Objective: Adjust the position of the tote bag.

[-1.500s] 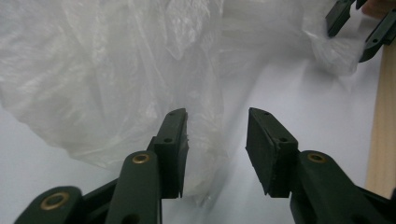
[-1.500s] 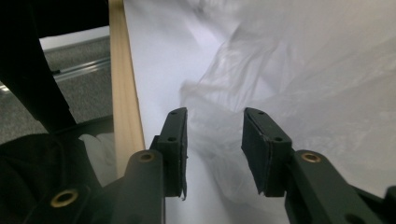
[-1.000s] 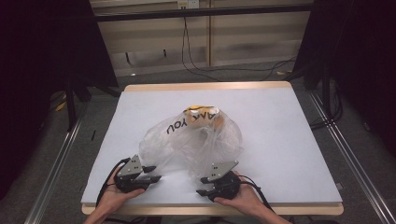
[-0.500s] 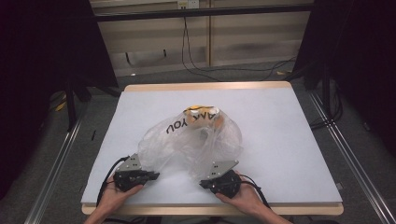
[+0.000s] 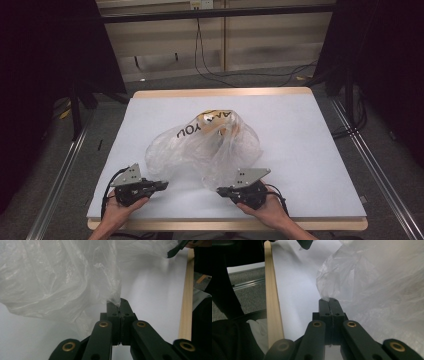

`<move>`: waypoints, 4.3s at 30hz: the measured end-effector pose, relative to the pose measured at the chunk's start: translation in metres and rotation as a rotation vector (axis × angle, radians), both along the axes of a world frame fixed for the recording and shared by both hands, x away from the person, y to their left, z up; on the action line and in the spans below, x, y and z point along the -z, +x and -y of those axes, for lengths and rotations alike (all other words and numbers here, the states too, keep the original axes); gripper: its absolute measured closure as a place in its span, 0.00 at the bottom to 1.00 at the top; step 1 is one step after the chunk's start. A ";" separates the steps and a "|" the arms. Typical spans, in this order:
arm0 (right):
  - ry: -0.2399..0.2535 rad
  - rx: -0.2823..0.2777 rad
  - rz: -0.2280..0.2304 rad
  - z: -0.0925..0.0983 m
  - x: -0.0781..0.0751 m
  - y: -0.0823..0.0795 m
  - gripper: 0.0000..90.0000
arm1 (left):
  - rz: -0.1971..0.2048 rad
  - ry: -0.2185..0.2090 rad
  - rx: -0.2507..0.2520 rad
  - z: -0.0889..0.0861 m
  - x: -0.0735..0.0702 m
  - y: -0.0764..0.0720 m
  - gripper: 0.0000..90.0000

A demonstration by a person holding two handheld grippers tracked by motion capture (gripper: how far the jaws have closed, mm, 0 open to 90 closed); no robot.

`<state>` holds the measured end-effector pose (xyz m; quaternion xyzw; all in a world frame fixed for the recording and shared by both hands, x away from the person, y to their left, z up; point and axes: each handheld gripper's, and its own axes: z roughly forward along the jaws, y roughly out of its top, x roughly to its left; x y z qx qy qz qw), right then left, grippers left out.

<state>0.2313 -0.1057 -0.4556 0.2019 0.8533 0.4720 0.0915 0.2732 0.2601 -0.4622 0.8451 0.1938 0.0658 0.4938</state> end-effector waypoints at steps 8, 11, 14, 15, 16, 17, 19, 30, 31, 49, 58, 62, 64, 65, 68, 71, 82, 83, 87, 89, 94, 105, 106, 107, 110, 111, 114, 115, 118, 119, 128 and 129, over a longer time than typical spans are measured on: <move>0.065 0.018 0.045 0.008 -0.020 -0.003 1.00 | 0.043 -0.058 -0.006 -0.004 -0.014 -0.006 0.99; 0.092 0.027 0.059 0.012 -0.027 -0.004 1.00 | 0.061 -0.081 -0.012 -0.004 -0.020 -0.007 0.99; 0.105 0.033 0.073 0.016 -0.033 -0.003 1.00 | 0.072 -0.114 -0.014 -0.003 -0.026 -0.007 0.99; 0.110 0.040 0.071 0.017 -0.035 -0.003 1.00 | 0.073 -0.118 -0.019 -0.002 -0.028 -0.007 0.99; 0.116 0.038 0.077 0.018 -0.036 -0.003 1.00 | 0.073 -0.125 -0.018 -0.001 -0.029 -0.007 0.99; 0.122 0.043 0.080 0.019 -0.039 -0.002 1.00 | 0.077 -0.120 -0.017 -0.001 -0.030 -0.008 0.99; 0.129 0.044 0.090 0.021 -0.042 -0.002 1.00 | 0.084 -0.125 -0.026 0.000 -0.033 -0.009 0.99; 0.182 0.071 0.152 0.027 -0.065 0.004 1.00 | 0.134 -0.174 -0.016 0.008 -0.061 -0.004 0.99; 0.188 0.073 0.161 0.028 -0.069 0.004 1.00 | 0.143 -0.179 -0.013 0.009 -0.066 -0.003 1.00; 0.298 0.147 0.278 0.065 -0.136 0.020 1.00 | 0.249 -0.254 -0.021 0.034 -0.134 0.032 1.00; 0.344 0.199 0.315 0.077 -0.158 0.028 1.00 | 0.289 -0.290 -0.052 0.034 -0.172 0.049 1.00; 0.359 0.228 0.324 0.084 -0.168 0.034 1.00 | 0.310 -0.295 -0.054 0.034 -0.187 0.054 1.00; 0.363 0.239 0.329 0.086 -0.173 0.036 1.00 | 0.317 -0.288 -0.054 0.035 -0.192 0.056 1.00; 0.360 0.246 0.333 0.087 -0.175 0.037 1.00 | 0.321 -0.283 -0.055 0.036 -0.195 0.058 1.00; 0.369 0.258 0.346 0.090 -0.182 0.042 1.00 | 0.322 -0.293 -0.062 0.037 -0.199 0.063 1.00; 0.386 0.274 0.358 0.095 -0.190 0.045 1.00 | 0.322 -0.306 -0.076 0.037 -0.202 0.068 1.00; 0.387 0.364 0.391 0.119 -0.202 0.045 1.00 | 0.300 -0.318 -0.158 0.019 -0.196 0.086 1.00; 0.388 0.374 0.393 0.121 -0.202 0.045 1.00 | 0.297 -0.316 -0.165 0.018 -0.196 0.088 1.00; 0.384 0.404 0.389 0.129 -0.201 0.048 1.00 | 0.298 -0.317 -0.179 0.018 -0.196 0.095 1.00; 0.385 0.417 0.392 0.132 -0.202 0.050 1.00 | 0.298 -0.312 -0.184 0.020 -0.197 0.099 1.00; 0.372 0.461 0.388 0.141 -0.205 0.059 1.00 | 0.303 -0.318 -0.213 0.020 -0.208 0.110 1.00; 0.367 0.542 0.380 0.159 -0.208 0.078 1.00 | 0.268 -0.303 -0.299 0.014 -0.207 0.136 1.00; 0.368 0.547 0.379 0.161 -0.206 0.079 1.00 | 0.258 -0.296 -0.297 0.012 -0.205 0.138 1.00; 0.375 0.546 0.376 0.163 -0.205 0.079 1.00 | 0.252 -0.292 -0.298 0.011 -0.201 0.139 1.00; 0.378 0.535 0.355 0.165 -0.197 0.080 1.00 | 0.248 -0.295 -0.283 0.014 -0.196 0.138 1.00; 0.373 0.533 0.347 0.165 -0.195 0.079 1.00 | 0.244 -0.293 -0.263 0.017 -0.193 0.137 1.00; 0.359 0.520 0.340 0.162 -0.188 0.077 1.00 | 0.245 -0.241 -0.239 0.027 -0.186 0.136 1.00; 0.357 0.518 0.338 0.162 -0.187 0.076 1.00 | 0.244 -0.229 -0.233 0.031 -0.183 0.136 1.00; 0.339 0.515 0.328 0.160 -0.180 0.074 1.00 | 0.240 -0.209 -0.216 0.038 -0.177 0.136 1.00; 0.339 0.511 0.317 0.159 -0.178 0.073 1.00 | 0.237 -0.192 -0.212 0.040 -0.175 0.137 1.00; 0.325 0.505 0.280 0.160 -0.155 0.066 1.00 | 0.196 -0.196 -0.196 0.040 -0.155 0.137 1.00; 0.324 0.498 0.285 0.159 -0.155 0.062 1.00 | 0.196 -0.198 -0.195 0.038 -0.155 0.135 1.00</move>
